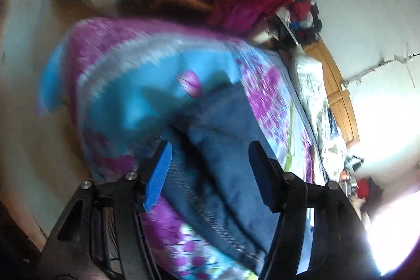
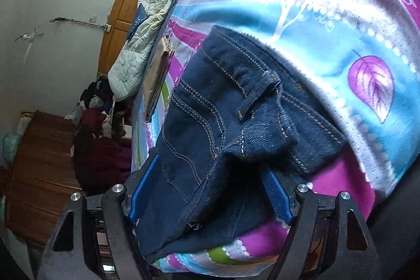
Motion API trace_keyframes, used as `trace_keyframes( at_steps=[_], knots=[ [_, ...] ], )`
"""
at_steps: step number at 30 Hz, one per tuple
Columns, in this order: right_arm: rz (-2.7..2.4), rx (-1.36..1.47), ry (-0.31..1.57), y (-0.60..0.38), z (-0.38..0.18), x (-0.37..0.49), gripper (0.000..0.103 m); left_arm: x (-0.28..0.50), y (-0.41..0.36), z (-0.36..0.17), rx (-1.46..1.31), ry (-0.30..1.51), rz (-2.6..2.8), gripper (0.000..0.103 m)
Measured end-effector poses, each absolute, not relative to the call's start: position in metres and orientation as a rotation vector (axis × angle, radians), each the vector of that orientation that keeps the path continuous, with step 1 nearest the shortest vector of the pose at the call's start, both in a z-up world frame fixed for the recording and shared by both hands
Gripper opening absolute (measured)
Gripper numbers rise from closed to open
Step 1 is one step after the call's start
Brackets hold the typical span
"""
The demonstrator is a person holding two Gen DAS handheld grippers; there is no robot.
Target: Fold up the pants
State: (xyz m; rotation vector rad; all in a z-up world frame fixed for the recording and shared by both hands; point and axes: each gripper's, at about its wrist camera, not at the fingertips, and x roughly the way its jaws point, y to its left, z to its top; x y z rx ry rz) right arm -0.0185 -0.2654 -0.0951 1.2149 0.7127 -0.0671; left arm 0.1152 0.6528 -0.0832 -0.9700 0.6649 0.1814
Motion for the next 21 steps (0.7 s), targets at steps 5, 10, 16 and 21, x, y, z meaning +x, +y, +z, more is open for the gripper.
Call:
trace_keyframes(
  at_steps=[5, 10, 16, 21],
  knots=[
    [-0.041, 1.230, 0.678, -0.263, -0.102, -0.004, 0.080, 0.147, 0.646, -0.092, -0.979, 0.746, 0.130, 0.062],
    [-0.030, 1.197, 0.681, -0.264, -0.099, 0.002, 0.072, 0.165, 0.639, -0.098, -0.927, 0.820, 0.132, 0.063],
    [-0.213, 1.162, 0.834, -0.258, -0.108, 0.008, 0.069, 0.165, 0.646, -0.106, -0.970, 0.838, 0.113, 0.063],
    [-0.286, 1.124, 0.861, -0.255, -0.104, 0.029, 0.058, 0.158, 0.658, -0.112, -1.066, 0.835, 0.093, 0.063]
  ],
)
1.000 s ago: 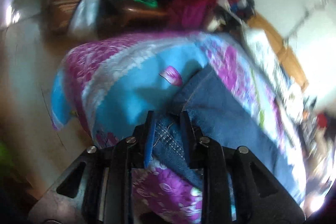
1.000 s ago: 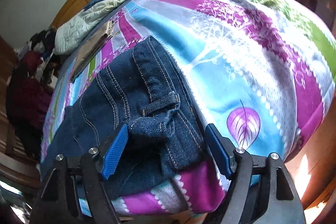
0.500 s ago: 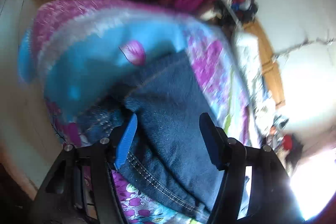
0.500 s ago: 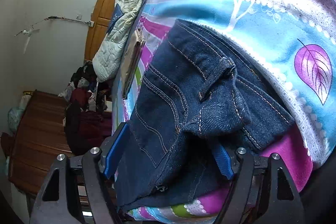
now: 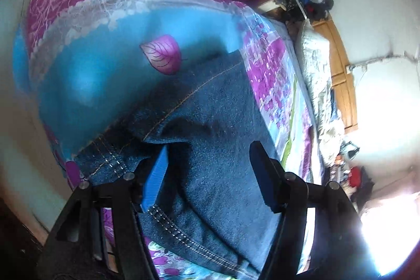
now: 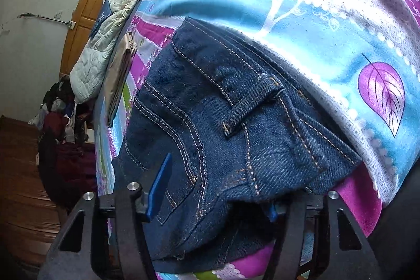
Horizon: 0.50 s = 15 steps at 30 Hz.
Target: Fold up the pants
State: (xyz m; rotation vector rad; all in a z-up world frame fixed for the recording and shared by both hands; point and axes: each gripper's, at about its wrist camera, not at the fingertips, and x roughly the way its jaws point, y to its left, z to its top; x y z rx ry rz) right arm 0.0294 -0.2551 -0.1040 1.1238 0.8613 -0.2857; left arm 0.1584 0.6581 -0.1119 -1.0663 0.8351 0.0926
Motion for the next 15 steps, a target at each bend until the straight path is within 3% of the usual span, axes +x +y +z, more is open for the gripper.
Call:
trace_keyframes(
  at_steps=[5, 7, 10, 15],
  knots=[
    [-0.298, 1.071, 0.871, -0.255, -0.098, 0.030, 0.025, 0.152, 0.666, -0.118, -1.162, 0.824, 0.073, 0.061],
    [-0.272, 1.066, 0.846, -0.257, -0.089, 0.029, 0.023, 0.145, 0.670, -0.116, -1.227, 0.846, 0.121, 0.061],
    [-0.253, 0.982, 0.853, -0.256, -0.077, 0.033, 0.023, 0.139, 0.666, -0.106, -1.062, 0.954, 0.237, 0.063],
    [-0.253, 0.989, 0.858, -0.257, -0.078, 0.039, 0.023, 0.134, 0.658, -0.114, -1.064, 0.921, 0.196, 0.066]
  ],
)
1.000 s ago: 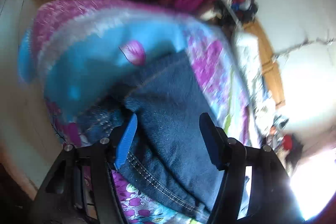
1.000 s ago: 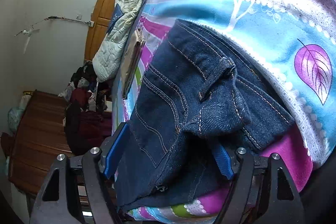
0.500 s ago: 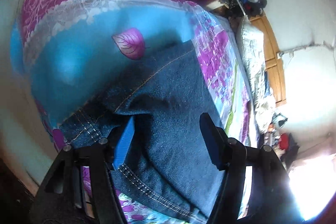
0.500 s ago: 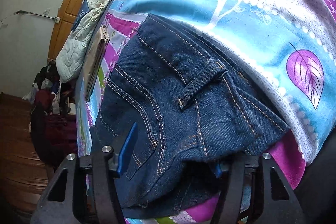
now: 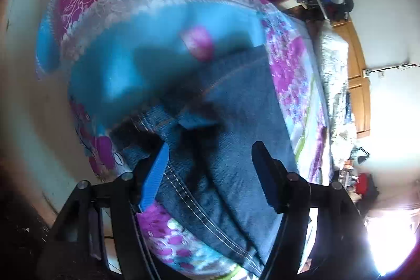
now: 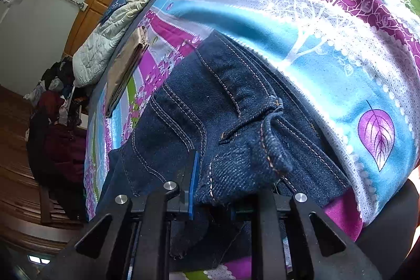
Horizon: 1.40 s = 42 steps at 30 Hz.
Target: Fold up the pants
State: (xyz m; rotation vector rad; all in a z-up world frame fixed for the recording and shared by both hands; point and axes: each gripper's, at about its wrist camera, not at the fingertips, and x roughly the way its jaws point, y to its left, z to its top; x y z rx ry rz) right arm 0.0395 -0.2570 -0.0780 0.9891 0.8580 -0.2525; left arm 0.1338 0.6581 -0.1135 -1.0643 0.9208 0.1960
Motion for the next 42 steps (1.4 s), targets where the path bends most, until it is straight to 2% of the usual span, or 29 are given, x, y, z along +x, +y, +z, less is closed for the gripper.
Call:
trace_keyframes(
  at_steps=[3, 5, 17, 20, 23, 25, 27, 28, 29, 30, 34, 39, 42],
  knots=[
    [-0.249, 1.002, 0.858, -0.258, -0.080, 0.038, 0.023, 0.135, 0.664, -0.118, -1.084, 0.833, 0.185, 0.071],
    [-0.247, 1.002, 0.869, -0.260, -0.083, 0.035, 0.023, 0.134, 0.670, -0.120, -1.147, 0.757, 0.143, 0.083],
    [-0.276, 1.013, 0.898, -0.260, -0.099, 0.034, 0.023, 0.146, 0.661, -0.099, -1.064, 0.674, -0.017, 0.084],
    [-0.274, 0.981, 0.905, -0.257, -0.095, 0.037, 0.023, 0.145, 0.655, -0.092, -1.104, 0.549, -0.172, 0.086],
    [-0.276, 0.965, 0.909, -0.256, -0.096, 0.040, 0.023, 0.159, 0.648, -0.095, -0.902, 0.700, 0.009, 0.084],
    [-0.280, 0.948, 0.911, -0.255, -0.095, 0.042, 0.023, 0.164, 0.650, -0.107, -0.966, 0.731, 0.020, 0.079],
    [-0.276, 0.903, 0.911, -0.252, -0.090, 0.044, 0.022, 0.162, 0.653, -0.103, -0.979, 0.694, 0.043, 0.069],
    [-0.274, 0.874, 0.906, -0.251, -0.085, 0.045, 0.020, 0.162, 0.654, -0.103, -0.973, 0.696, 0.060, 0.045],
    [-0.271, 0.854, 0.901, -0.250, -0.082, 0.046, 0.019, 0.164, 0.655, -0.106, -0.964, 0.717, 0.085, 0.008],
    [-0.270, 0.835, 0.896, -0.248, -0.078, 0.048, 0.018, 0.167, 0.657, -0.109, -0.955, 0.754, 0.108, 0.005],
    [-0.256, 0.784, 0.864, -0.244, -0.056, 0.055, 0.013, 0.173, 0.655, -0.105, -0.899, 0.824, 0.133, 0.004],
    [-0.193, 0.758, 0.765, -0.249, -0.005, 0.042, 0.011, 0.160, 0.657, -0.073, -0.910, 0.733, 0.047, 0.004],
    [-0.194, 0.748, 0.773, -0.256, -0.001, 0.024, 0.011, 0.136, 0.660, -0.071, -0.936, 0.685, 0.033, 0.004]
  ],
)
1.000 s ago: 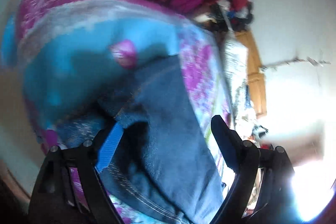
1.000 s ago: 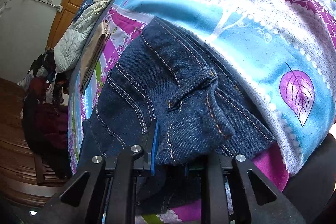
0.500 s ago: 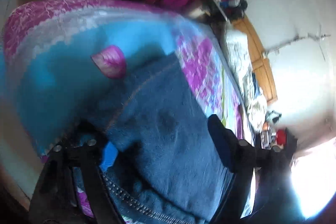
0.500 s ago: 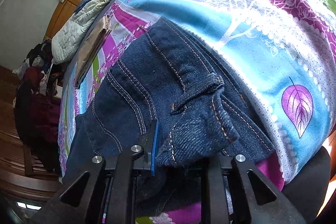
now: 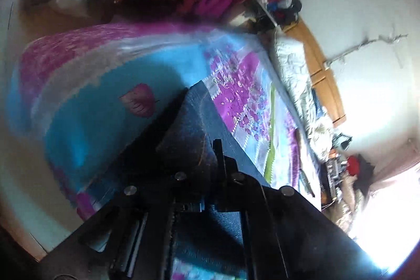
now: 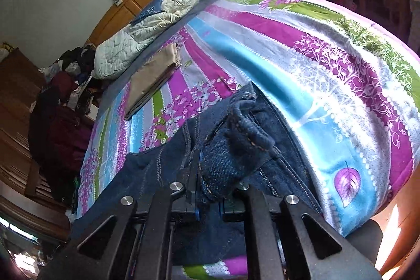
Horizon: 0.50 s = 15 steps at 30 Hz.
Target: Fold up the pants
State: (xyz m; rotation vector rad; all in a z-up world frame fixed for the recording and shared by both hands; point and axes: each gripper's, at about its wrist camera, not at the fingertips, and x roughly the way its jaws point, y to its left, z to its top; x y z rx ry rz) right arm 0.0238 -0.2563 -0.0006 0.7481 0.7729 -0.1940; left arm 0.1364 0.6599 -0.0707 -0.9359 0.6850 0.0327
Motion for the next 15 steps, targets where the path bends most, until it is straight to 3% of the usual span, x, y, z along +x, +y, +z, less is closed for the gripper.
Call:
trace_keyframes(
  at_steps=[5, 15],
  knots=[
    [-0.278, 0.806, 0.917, -0.268, -0.061, 0.023, 0.011, 0.127, 0.668, -0.144, -1.090, 0.750, 0.082, 0.005],
    [-0.277, 0.771, 0.892, -0.273, -0.053, 0.034, 0.011, 0.140, 0.660, -0.127, -0.995, 0.781, 0.078, 0.006]
  ],
)
